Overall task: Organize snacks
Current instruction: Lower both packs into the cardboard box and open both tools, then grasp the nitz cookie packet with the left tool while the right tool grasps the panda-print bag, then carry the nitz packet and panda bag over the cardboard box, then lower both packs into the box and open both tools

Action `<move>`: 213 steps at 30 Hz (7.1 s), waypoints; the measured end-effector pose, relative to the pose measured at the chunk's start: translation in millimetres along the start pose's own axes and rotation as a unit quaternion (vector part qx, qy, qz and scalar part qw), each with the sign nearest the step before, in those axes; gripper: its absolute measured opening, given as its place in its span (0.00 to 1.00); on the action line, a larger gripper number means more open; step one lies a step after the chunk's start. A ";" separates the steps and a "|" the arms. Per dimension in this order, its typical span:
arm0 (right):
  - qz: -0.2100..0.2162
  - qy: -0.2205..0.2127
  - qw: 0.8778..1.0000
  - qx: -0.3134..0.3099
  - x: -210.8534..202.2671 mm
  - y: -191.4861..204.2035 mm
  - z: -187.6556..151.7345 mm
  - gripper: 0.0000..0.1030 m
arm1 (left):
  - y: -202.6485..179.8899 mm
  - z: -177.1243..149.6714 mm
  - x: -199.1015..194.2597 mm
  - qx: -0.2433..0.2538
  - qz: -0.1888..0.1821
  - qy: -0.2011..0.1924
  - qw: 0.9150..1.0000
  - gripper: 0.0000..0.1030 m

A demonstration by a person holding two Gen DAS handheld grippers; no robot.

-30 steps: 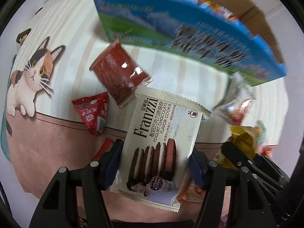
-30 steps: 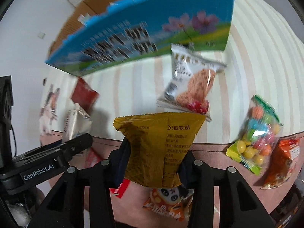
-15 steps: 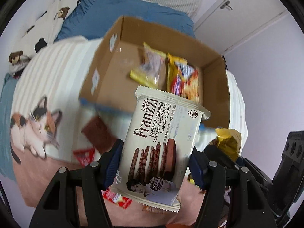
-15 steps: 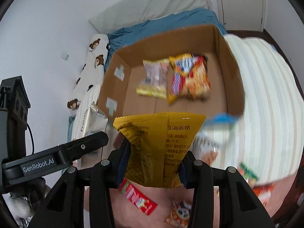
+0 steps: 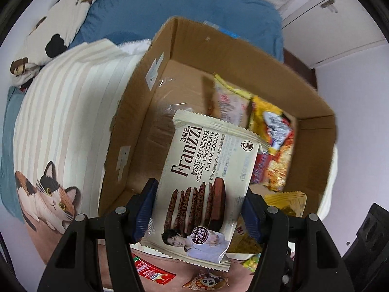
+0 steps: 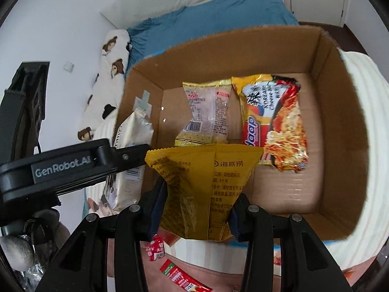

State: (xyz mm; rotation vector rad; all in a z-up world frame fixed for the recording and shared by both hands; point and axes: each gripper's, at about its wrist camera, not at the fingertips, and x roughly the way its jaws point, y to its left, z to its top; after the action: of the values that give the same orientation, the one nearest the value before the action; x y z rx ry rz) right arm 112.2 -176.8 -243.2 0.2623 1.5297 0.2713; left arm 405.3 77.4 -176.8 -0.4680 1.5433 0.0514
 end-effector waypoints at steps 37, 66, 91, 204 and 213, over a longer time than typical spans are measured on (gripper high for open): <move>-0.082 -0.004 0.996 -0.016 -25.4 -24.6 -15.2 0.96 | -11.8 -45.9 -39.0 0.079 0.033 -0.097 0.992 0.88; -0.007 0.020 0.986 0.166 -18.4 -136.3 -236.5 0.96 | 4.2 -215.6 36.4 0.091 0.094 -0.083 0.988 0.88; -0.016 -0.030 0.990 0.139 -26.3 -150.3 -248.7 0.45 | -71.4 -222.2 63.0 0.220 0.133 -0.097 0.962 0.88; -0.069 0.057 0.994 0.066 26.2 -79.7 10.0 0.92 | -30.4 94.0 74.3 0.124 0.126 -0.010 0.984 0.86; -0.084 0.031 0.994 0.061 13.1 -67.4 14.0 0.95 | -22.3 72.2 51.8 0.104 0.087 -0.037 0.990 0.86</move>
State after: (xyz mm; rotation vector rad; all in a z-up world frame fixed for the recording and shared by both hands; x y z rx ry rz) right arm 127.2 -235.9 -277.7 0.2211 1.6212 0.0536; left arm 483.1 66.9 -224.0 -0.1638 1.4953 0.0406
